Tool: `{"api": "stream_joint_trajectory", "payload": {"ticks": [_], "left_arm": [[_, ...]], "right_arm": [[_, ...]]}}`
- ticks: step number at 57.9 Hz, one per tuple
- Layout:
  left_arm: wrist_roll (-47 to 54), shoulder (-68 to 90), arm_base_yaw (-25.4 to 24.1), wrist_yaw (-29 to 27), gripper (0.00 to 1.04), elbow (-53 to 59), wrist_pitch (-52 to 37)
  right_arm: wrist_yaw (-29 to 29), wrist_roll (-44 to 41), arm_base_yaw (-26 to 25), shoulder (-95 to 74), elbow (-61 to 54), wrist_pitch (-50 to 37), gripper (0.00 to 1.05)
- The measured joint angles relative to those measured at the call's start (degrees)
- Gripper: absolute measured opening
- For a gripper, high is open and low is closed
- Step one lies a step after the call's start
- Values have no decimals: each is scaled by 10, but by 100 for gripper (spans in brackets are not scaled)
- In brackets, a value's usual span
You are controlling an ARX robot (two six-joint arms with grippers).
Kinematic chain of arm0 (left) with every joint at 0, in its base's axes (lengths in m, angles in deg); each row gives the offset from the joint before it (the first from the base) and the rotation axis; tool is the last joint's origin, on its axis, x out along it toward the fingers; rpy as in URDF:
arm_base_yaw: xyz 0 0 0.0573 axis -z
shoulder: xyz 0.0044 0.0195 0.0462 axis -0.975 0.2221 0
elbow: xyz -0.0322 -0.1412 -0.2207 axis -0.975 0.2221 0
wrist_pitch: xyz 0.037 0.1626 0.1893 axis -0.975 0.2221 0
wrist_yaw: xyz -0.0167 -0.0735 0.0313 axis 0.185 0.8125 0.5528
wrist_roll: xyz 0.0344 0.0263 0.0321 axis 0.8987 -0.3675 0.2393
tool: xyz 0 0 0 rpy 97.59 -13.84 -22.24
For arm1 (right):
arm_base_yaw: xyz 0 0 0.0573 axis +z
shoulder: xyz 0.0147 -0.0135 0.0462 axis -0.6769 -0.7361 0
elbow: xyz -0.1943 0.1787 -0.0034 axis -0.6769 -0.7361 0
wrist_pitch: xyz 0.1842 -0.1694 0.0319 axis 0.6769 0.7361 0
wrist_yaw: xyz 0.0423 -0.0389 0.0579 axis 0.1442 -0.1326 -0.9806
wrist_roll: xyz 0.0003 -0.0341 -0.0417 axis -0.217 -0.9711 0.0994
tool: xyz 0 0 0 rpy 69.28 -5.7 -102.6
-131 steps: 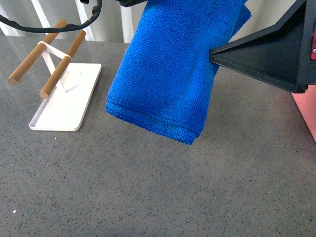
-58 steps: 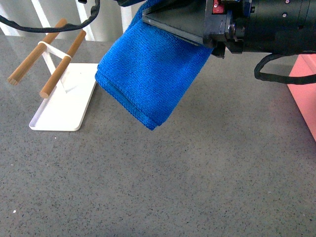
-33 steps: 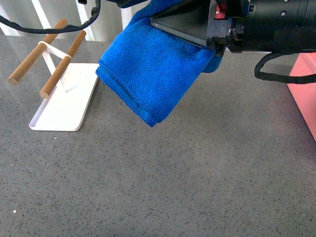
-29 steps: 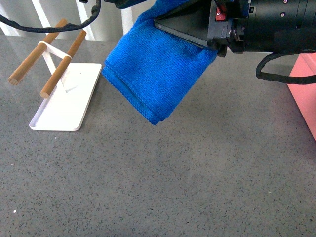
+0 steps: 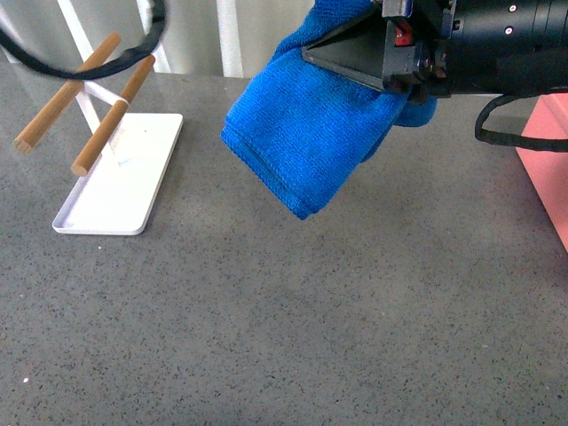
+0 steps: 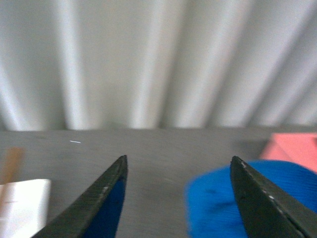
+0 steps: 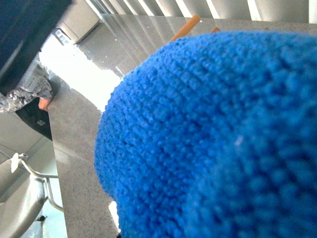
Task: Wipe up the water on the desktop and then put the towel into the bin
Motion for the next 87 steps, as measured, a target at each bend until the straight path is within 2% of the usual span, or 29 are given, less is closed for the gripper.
{"api": "stream_joint_trajectory", "payload": {"ticks": [2,4,17,20,36,55,62,87], "left_arm": [[18,-17,-10,-47,55,27,-18],[28,-36,-21,-63,50,52,-30],[55,-129,-80,-28,16,176,-54],[57,-158,-95,-10,3,210,-55],[63,-263,-146,37,4,299,-44],[64,-406,-192,84,4,369,32],[64,-422,-231,132,4,396,16],[64,-580,-243,134,4,402,157]], "right_arm": [[0,-5,-2,0,0,5,8],[3,-11,-4,0,0,9,8],[15,-24,-10,2,0,19,8],[18,-30,-10,5,0,27,8],[28,-53,-27,14,-1,51,8],[35,-66,-27,17,-2,59,8],[46,-69,-23,17,-2,62,8],[62,-73,-3,17,0,73,8]]}}
